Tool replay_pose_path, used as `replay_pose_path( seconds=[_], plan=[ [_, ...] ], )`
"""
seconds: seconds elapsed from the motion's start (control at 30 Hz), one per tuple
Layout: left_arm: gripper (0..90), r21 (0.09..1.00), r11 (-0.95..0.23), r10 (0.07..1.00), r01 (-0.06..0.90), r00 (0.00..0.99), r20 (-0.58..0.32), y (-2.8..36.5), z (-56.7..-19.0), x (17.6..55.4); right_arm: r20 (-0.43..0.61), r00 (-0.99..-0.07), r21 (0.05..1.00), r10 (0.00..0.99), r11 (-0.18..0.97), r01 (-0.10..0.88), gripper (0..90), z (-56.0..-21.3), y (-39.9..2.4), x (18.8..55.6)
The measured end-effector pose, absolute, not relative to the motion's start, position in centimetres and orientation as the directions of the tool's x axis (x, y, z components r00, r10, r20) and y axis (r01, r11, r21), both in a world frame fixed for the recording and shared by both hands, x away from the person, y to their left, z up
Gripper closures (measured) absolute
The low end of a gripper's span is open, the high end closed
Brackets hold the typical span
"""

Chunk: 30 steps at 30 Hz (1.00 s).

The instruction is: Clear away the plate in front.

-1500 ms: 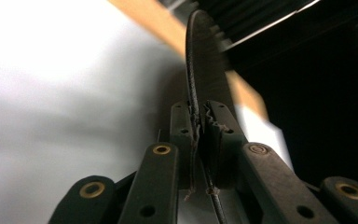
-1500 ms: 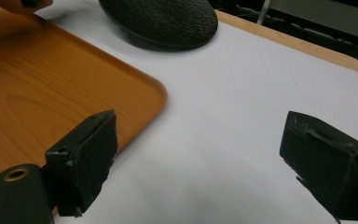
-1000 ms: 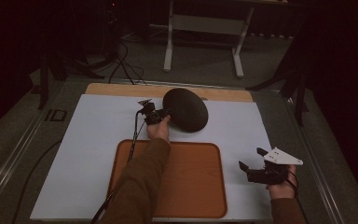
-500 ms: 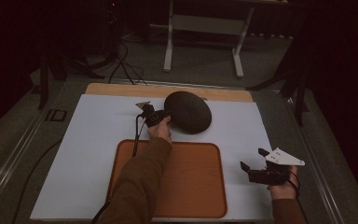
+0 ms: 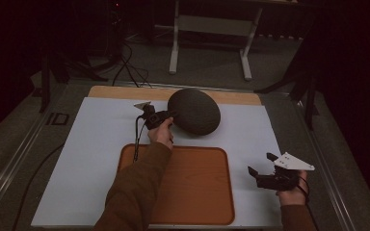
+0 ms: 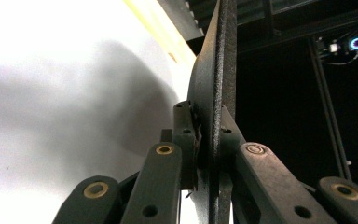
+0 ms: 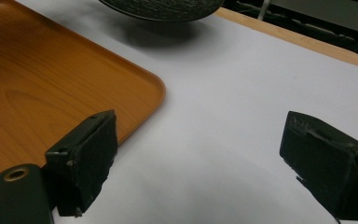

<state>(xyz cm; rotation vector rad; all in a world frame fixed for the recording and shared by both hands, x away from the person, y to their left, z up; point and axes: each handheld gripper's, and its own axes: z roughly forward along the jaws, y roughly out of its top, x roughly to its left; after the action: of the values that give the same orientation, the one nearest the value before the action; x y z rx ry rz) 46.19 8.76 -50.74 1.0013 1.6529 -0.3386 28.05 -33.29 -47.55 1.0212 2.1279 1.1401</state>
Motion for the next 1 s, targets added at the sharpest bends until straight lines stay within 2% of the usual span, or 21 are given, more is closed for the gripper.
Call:
replay_pose_path(
  seconds=[0.27, 0.47, 1.0],
  plan=[
    [85.0, 0.291, 0.593, 0.425, 0.751, 0.015, -0.905, 9.8, -49.7, 45.1, -0.087, -0.587, 0.852, 0.805, 0.366, 0.376, 11.1, -47.6, -33.2, 28.1],
    [85.0, 0.274, 0.604, 0.389, 0.749, 0.023, -0.921, 11.1, -49.9, 43.8, -0.090, -0.584, 0.851, 0.806, 0.367, 0.376, 11.1, -47.6, -33.2, 28.0],
    [85.1, 0.296, 0.603, 0.401, 0.741, 0.040, -0.915, 14.2, -49.7, 40.2, -0.092, -0.587, 0.849, 0.805, 0.371, 0.376, 11.1, -47.6, -33.0, 27.9]
  ],
)
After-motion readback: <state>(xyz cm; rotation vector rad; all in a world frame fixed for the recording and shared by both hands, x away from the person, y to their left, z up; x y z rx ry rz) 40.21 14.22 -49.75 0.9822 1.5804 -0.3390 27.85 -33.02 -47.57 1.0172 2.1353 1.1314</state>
